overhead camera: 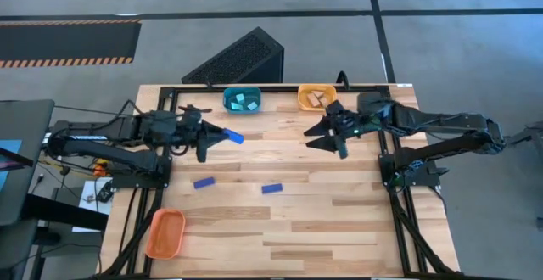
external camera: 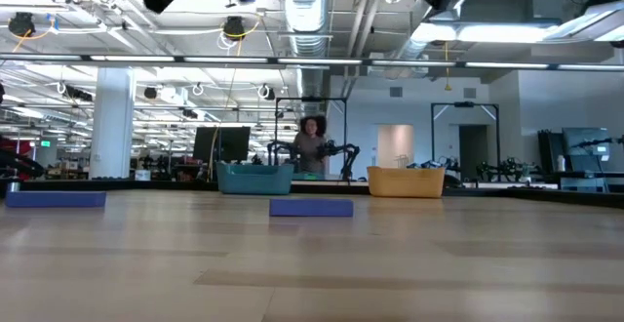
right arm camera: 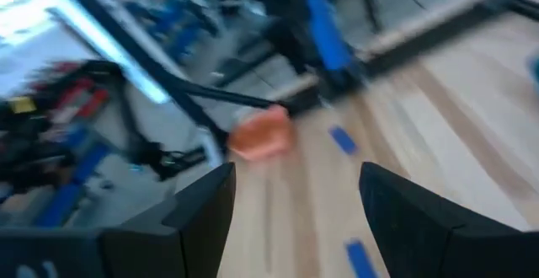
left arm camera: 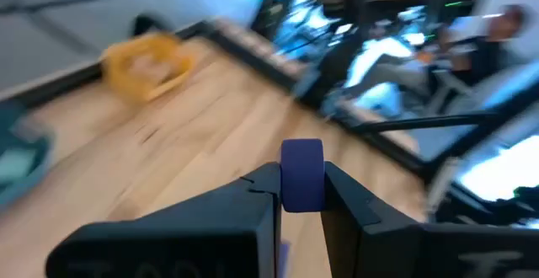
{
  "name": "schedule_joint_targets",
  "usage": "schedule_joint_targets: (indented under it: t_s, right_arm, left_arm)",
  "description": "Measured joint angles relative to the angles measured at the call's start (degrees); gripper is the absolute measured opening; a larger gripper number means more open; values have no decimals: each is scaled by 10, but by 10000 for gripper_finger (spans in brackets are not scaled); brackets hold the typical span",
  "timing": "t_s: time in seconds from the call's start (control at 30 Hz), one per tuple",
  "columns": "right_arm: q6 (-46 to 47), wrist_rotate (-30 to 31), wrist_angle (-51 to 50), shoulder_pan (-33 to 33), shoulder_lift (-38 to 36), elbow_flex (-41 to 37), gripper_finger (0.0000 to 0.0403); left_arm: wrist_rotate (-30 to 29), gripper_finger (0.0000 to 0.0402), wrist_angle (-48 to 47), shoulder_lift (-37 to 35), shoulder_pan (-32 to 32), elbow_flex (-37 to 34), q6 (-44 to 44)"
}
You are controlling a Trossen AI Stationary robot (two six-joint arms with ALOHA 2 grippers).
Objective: Sort & place blocks by color
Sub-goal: Put the bottom right blue blocks into the orange bin
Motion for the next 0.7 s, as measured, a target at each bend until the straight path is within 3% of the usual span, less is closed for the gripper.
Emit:
schedule_joint_targets:
  t_s: [0.1, 0.23, 0.4, 0.57, 0.7]
  right_arm:
    - [-4, -30, 33, -10, -9, 0, 273]
    - [-10, -41, 9, -30, -7, 0, 273]
    - [-24, -12, -75, -52, 14, 0, 273]
    - [8, 81, -94, -84, 26, -1, 273]
    - [25, 274, -110, -105, 30, -7, 273]
  left_arm:
    - [32, 27, 29, -9, -1, 0, 27]
    - [77, 27, -2, -15, -1, 0, 23]
    - [85, 27, -187, -14, -13, 0, -49]
    - [107, 27, -315, -23, -39, 0, -152]
    - [93, 27, -336, -24, -69, 0, -165]
